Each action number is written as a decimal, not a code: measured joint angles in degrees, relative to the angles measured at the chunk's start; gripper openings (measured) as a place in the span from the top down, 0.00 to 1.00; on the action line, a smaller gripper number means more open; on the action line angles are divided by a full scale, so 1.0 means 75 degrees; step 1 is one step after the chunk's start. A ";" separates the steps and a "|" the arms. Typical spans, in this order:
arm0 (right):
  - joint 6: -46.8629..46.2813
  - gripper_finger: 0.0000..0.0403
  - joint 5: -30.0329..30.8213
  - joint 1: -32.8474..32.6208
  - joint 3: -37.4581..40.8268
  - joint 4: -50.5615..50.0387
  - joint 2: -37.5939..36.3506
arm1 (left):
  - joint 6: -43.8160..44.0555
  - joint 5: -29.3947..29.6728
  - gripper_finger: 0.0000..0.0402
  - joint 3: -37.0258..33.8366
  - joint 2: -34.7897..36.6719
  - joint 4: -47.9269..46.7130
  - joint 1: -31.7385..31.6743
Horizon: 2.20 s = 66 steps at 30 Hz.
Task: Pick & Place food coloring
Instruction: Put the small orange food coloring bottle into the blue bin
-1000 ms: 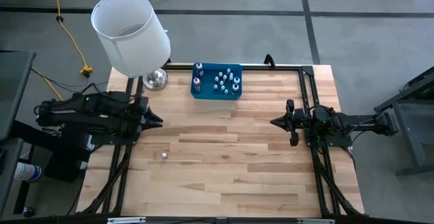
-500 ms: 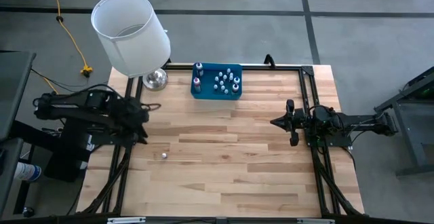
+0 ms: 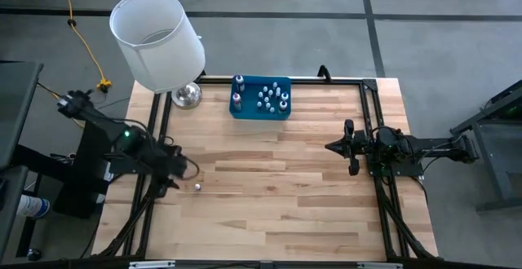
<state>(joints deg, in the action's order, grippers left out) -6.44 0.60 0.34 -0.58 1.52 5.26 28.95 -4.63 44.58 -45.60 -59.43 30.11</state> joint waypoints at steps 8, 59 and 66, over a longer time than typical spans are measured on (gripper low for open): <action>0.0001 1.00 0.0000 -0.0003 0.0000 0.0000 0.0000 | -0.0022 0.0791 0.58 0.0003 -0.1506 0.0542 0.0586; 0.0001 1.00 0.0000 -0.0002 0.0000 -0.0002 -0.0003 | 0.0245 0.1725 0.58 -0.0582 -0.3864 0.2086 0.0583; -0.0007 1.00 0.0000 -0.0001 0.0000 0.0000 -0.0003 | 0.0245 0.1694 0.58 -0.0667 -0.3864 0.2237 0.0580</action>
<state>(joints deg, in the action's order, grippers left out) -6.49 0.60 0.33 -0.58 1.52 5.23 30.79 8.08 39.57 -74.59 -42.65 34.46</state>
